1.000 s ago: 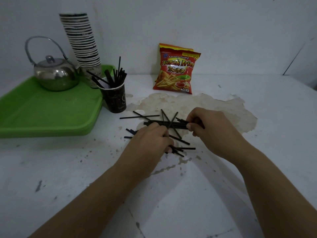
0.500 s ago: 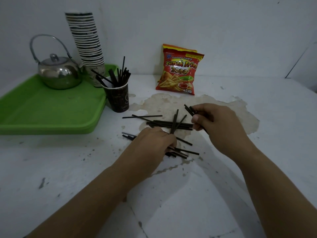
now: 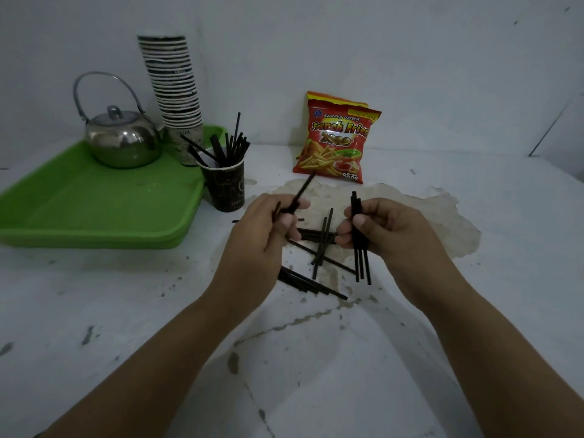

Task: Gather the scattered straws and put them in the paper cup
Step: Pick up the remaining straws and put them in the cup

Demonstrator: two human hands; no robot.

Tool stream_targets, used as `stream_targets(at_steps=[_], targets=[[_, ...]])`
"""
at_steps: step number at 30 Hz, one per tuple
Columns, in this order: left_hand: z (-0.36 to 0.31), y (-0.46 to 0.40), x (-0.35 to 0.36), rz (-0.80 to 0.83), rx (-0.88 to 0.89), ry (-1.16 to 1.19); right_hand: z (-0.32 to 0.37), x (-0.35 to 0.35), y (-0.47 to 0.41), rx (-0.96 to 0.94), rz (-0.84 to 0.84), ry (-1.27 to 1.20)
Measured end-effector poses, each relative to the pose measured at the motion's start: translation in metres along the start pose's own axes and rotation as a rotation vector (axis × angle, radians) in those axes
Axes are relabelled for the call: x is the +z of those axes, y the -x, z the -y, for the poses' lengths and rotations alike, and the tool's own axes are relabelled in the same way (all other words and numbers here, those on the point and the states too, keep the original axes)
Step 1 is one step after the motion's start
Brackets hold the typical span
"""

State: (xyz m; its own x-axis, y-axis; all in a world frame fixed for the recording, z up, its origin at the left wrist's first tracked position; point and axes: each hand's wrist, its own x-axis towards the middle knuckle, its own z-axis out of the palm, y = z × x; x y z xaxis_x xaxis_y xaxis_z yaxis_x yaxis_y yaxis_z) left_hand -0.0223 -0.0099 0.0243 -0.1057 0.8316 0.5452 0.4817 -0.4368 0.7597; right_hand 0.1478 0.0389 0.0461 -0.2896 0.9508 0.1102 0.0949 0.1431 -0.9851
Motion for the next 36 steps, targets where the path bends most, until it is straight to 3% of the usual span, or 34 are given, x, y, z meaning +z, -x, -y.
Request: stream_targets(at_steps=[6, 10, 16, 30, 36], targets=[[-0.007, -0.006, -0.005, -0.027, -0.251, 0.507, 0.000, 0.007, 0.004, -0.076, -0.015, -0.075], [-0.008, -0.010, -0.008, -0.044, -0.281, 0.704, 0.001, 0.010, 0.006, -0.124, -0.042, -0.109], [0.000, -0.006, -0.004, 0.061, -0.193, 0.579, 0.001, 0.014, 0.007, -0.157, -0.014, -0.129], [0.008, -0.006, -0.006, 0.203, -0.209, 0.302, -0.003, 0.016, 0.009, -0.166, -0.010, -0.047], [0.003, -0.014, -0.020, 0.155, -0.225, 0.406, -0.001, 0.018, 0.006, -0.164, 0.001, -0.020]])
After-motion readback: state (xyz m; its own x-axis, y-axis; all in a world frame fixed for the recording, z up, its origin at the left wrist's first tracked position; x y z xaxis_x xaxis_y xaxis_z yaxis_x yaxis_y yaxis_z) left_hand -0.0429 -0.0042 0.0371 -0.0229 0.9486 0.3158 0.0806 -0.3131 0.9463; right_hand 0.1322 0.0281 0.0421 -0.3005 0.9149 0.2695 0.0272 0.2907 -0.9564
